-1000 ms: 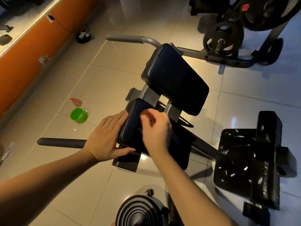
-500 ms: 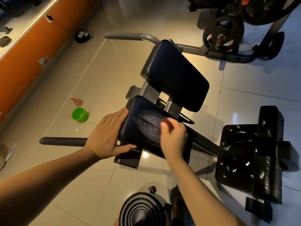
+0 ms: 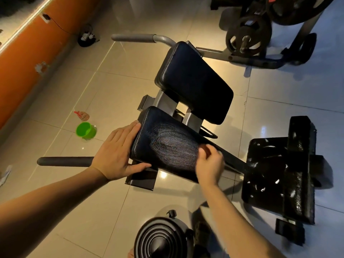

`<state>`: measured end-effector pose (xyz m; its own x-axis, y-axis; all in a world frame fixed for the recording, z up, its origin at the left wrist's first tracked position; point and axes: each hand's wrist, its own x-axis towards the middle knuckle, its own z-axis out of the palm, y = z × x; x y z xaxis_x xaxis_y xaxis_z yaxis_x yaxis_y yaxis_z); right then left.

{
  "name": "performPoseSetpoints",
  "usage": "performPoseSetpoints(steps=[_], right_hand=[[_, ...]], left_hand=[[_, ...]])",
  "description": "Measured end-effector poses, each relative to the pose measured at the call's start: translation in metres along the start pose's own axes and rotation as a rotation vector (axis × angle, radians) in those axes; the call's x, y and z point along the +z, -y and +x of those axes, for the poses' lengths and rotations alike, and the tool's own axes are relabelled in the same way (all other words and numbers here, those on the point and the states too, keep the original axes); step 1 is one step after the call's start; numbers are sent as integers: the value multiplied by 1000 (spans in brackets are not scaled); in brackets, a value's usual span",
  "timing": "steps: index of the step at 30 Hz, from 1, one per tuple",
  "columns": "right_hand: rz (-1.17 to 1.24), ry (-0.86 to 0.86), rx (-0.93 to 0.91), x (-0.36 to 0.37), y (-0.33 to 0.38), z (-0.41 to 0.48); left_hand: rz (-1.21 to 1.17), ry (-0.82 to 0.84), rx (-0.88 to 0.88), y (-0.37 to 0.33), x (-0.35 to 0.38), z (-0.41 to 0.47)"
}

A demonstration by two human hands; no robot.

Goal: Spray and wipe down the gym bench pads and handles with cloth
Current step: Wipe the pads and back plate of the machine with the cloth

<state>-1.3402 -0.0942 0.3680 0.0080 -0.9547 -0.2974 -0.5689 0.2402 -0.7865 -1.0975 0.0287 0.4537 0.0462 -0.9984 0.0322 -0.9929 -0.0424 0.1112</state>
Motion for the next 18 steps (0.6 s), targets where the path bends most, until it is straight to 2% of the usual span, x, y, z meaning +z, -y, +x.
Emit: performPoseSetpoints(steps=[2, 4, 6, 7, 8, 11, 13, 15, 18], right_hand=[[109, 71, -204, 14, 53, -20], [98, 184, -454, 18, 83, -45], [40, 202, -652, 16, 72, -56], [-4, 181, -679, 14, 49, -49], [-31, 172, -604, 9, 24, -37], [-97, 93, -165, -13, -32, 5], [-114, 45, 35, -14, -34, 24], [-55, -2, 57, 0, 0, 29], [30, 32, -147, 25, 67, 13]], left_hand=[[-2, 4, -3, 0, 0, 0], [-16, 11, -15, 0, 1, -1], [-22, 13, -21, 2, 2, -2], [-16, 12, -20, 2, 2, -1], [-10, 11, -16, 2, 2, -1], [1, -2, -3, 1, 4, 0], [3, -2, -3, 2, 4, -1], [9, 3, -6, 2, 3, -1], [6, 6, -6, 1, 3, -1]])
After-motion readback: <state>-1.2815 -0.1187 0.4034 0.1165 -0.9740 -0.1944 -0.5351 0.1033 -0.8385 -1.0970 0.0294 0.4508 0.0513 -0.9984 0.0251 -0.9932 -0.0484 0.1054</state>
